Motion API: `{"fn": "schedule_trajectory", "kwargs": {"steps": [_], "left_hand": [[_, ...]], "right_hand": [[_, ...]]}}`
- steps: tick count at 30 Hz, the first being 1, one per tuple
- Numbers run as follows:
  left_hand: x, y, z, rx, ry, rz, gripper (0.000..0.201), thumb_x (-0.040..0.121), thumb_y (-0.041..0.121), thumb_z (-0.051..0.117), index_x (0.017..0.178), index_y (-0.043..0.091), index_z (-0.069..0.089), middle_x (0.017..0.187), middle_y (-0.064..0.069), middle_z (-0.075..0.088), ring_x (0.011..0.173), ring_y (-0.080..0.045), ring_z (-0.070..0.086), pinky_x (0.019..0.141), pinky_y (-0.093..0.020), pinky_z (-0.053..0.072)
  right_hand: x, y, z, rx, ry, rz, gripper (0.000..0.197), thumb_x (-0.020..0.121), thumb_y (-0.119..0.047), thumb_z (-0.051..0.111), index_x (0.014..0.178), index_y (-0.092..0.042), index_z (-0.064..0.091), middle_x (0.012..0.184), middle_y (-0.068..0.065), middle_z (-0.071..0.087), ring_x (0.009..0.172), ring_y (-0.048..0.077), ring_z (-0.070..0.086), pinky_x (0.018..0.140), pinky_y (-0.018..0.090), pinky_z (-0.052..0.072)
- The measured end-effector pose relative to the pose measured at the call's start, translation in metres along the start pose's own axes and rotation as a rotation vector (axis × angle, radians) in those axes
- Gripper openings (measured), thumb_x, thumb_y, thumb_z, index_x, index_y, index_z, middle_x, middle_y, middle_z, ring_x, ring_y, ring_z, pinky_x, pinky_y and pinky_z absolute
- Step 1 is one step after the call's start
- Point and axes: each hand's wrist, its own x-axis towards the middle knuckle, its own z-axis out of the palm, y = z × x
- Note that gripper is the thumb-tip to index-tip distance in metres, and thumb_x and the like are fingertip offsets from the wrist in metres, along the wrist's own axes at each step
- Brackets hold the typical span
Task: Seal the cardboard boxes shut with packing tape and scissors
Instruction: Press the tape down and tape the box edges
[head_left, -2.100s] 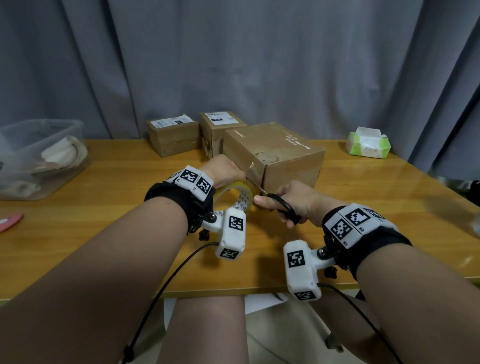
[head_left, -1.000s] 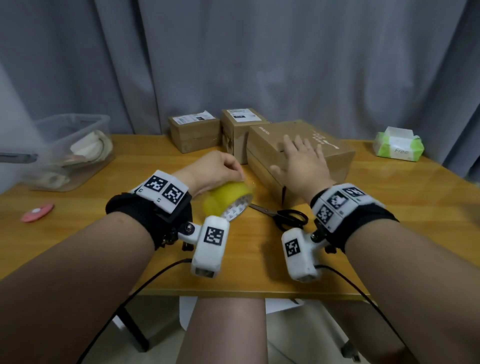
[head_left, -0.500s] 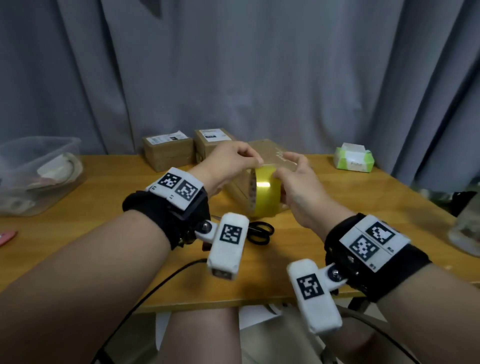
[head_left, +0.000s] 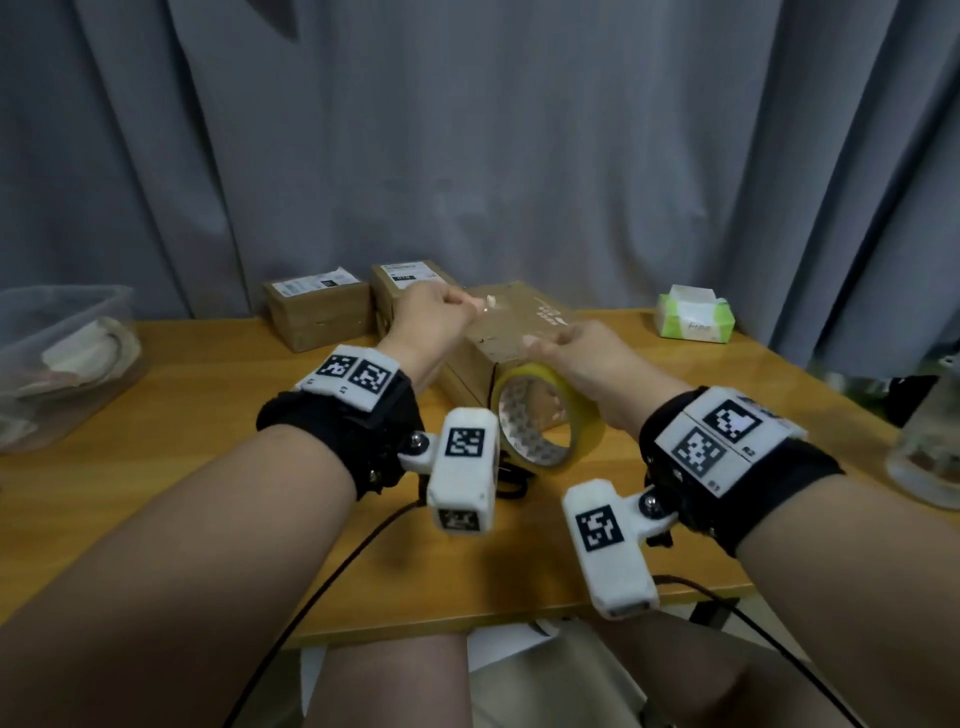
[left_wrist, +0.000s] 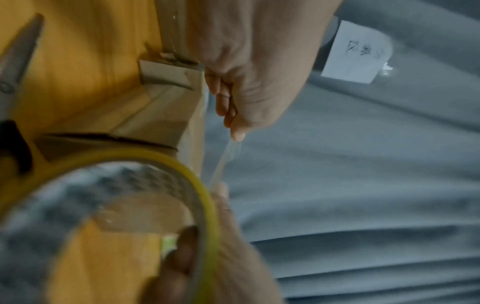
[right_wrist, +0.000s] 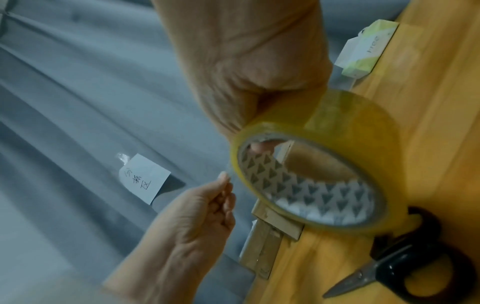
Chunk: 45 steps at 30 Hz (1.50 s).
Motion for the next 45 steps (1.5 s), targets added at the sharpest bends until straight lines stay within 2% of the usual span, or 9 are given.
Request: {"fn": "schedule_trajectory", "kwargs": {"steps": [3,8,14,20,24,29,37,42,45], "left_hand": [[0.006,-0.019,0.002,0.112,-0.029,-0.015,0.019,0.088,0.015,0.065,0.069,0.013,0.062,0.078,0.005,0.06,0.083,-0.009,0.057,0.086,-0.026,0.045],[0.025,-0.029,0.01,0.215,-0.026,0.008,0.022,0.087,0.021,0.066,0.065,0.018,0.063,0.081,-0.001,0.065,0.09,-0.02,0.062,0.089,-0.031,0.048],[0.033,-0.036,0.015,0.284,-0.053,0.009,0.024,0.091,0.016,0.06,0.079,-0.004,0.067,0.08,-0.011,0.059,0.076,-0.02,0.054,0.083,-0.023,0.041],[0.03,-0.041,0.018,0.304,0.0,0.027,0.025,0.093,0.014,0.058,0.068,0.008,0.058,0.08,-0.01,0.057,0.076,-0.02,0.053,0.087,-0.024,0.043],[0.034,-0.041,0.022,0.307,0.0,0.041,0.025,0.093,0.016,0.057,0.069,0.01,0.056,0.08,-0.006,0.058,0.08,-0.019,0.054,0.09,-0.027,0.044],[0.042,-0.042,0.025,0.368,-0.003,0.071,0.019,0.093,0.017,0.058,0.076,0.008,0.06,0.087,-0.004,0.059,0.083,-0.015,0.053,0.079,-0.022,0.041],[0.048,-0.045,0.026,0.445,0.005,0.099,0.012,0.093,0.015,0.056,0.085,0.007,0.061,0.09,-0.006,0.06,0.082,-0.016,0.053,0.076,-0.028,0.046],[0.05,-0.047,0.029,0.537,0.013,0.09,0.016,0.09,0.015,0.06,0.098,0.001,0.064,0.13,-0.014,0.041,0.109,-0.023,0.053,0.1,-0.025,0.036],[0.05,-0.043,0.025,0.54,0.049,0.031,0.045,0.085,0.02,0.068,0.121,0.001,0.047,0.137,-0.016,0.026,0.118,-0.027,0.043,0.102,-0.027,0.032]], "right_hand": [[0.01,0.007,0.005,-0.065,0.094,0.018,0.033,0.086,-0.035,0.069,0.069,-0.013,0.052,0.068,0.007,0.053,0.063,0.025,0.054,0.064,0.041,0.054],[0.023,0.009,0.006,-0.102,0.232,-0.054,0.036,0.083,-0.033,0.072,0.06,-0.018,0.049,0.062,-0.003,0.05,0.069,0.018,0.051,0.063,0.028,0.04],[0.033,-0.003,0.009,-0.265,0.178,0.007,0.028,0.084,-0.029,0.067,0.069,-0.016,0.048,0.066,-0.001,0.049,0.071,0.02,0.052,0.056,0.025,0.037],[0.036,-0.008,0.012,-0.342,0.151,0.04,0.026,0.087,-0.028,0.064,0.07,-0.013,0.05,0.064,-0.002,0.046,0.054,0.01,0.042,0.043,0.023,0.027],[0.036,-0.009,0.012,-0.376,0.144,0.06,0.017,0.089,-0.028,0.061,0.086,-0.013,0.053,0.068,-0.003,0.045,0.057,0.011,0.041,0.044,0.023,0.027],[0.037,-0.005,0.011,-0.237,0.141,0.035,0.027,0.089,-0.024,0.062,0.067,-0.016,0.047,0.067,-0.002,0.047,0.058,0.012,0.045,0.046,0.024,0.031],[0.037,-0.01,0.006,-0.17,0.141,-0.001,0.021,0.086,-0.022,0.063,0.07,-0.016,0.052,0.065,-0.002,0.052,0.062,0.015,0.052,0.059,0.028,0.047],[0.037,-0.011,0.009,-0.208,0.111,0.018,0.02,0.086,-0.022,0.064,0.071,-0.017,0.051,0.069,-0.002,0.051,0.074,0.02,0.055,0.059,0.027,0.044],[0.037,-0.007,0.009,-0.233,0.111,0.019,0.026,0.089,-0.021,0.061,0.067,-0.021,0.045,0.068,-0.006,0.044,0.069,0.016,0.047,0.061,0.024,0.036]]}}
